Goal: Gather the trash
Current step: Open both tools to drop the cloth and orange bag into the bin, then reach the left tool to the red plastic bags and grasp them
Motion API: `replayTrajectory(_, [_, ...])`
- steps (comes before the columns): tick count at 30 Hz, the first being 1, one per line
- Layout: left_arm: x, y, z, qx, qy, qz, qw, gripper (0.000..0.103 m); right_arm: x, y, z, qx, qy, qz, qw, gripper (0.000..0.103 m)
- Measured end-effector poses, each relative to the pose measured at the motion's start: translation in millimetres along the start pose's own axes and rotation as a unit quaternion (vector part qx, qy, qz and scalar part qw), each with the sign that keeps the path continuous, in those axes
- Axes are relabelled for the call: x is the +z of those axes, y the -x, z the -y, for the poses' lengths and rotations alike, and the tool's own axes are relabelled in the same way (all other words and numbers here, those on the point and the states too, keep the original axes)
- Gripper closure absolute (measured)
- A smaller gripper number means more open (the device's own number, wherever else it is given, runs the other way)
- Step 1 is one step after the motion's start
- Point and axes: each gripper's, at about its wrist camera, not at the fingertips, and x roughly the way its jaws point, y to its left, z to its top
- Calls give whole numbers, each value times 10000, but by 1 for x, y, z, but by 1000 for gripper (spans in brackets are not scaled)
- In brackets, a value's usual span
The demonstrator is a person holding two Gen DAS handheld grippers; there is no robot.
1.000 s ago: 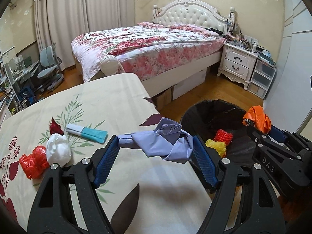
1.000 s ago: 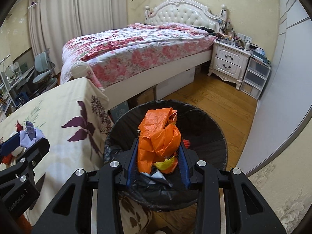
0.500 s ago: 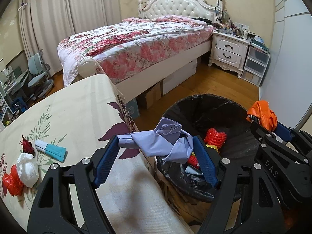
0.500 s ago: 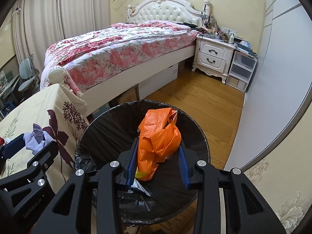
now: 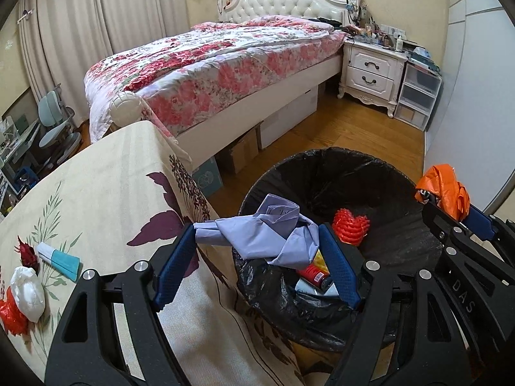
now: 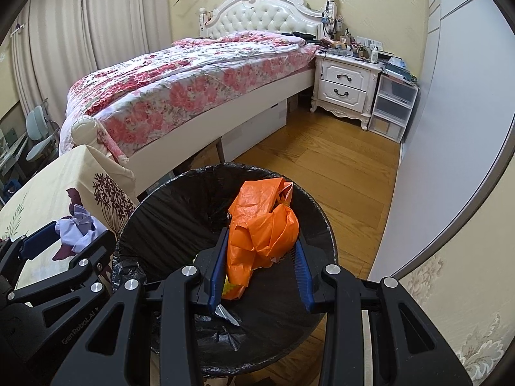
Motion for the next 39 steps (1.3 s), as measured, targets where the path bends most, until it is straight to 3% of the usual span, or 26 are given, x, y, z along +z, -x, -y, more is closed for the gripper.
replayTrajectory(6, [2,-4,5,10,-103,-18,9999,25,2,1,2,-27,-55,45,10000,65])
replayTrajectory(10, [2,-5,7,-3,-157,-52,9999,21,3,2,7,-78,-158,102,9998,48])
replayTrajectory(12, [2,-6,7,29,-152,-57,9999,15,3,2,9,-111,-192,118,9997,47])
replayTrajectory(22, [-1,4,5,109,-172,54,9998,12,2,3,11,-205,-234,145,9994,42])
replayTrajectory(25, [-3,12,0,148,-156,116,9997,12,1,4,12,-196,-237,138,9994,34])
replayTrajectory(39, [-17,54,-50,466,241,227,9984,12,-5,20,-8,14,-63,171,9998,29])
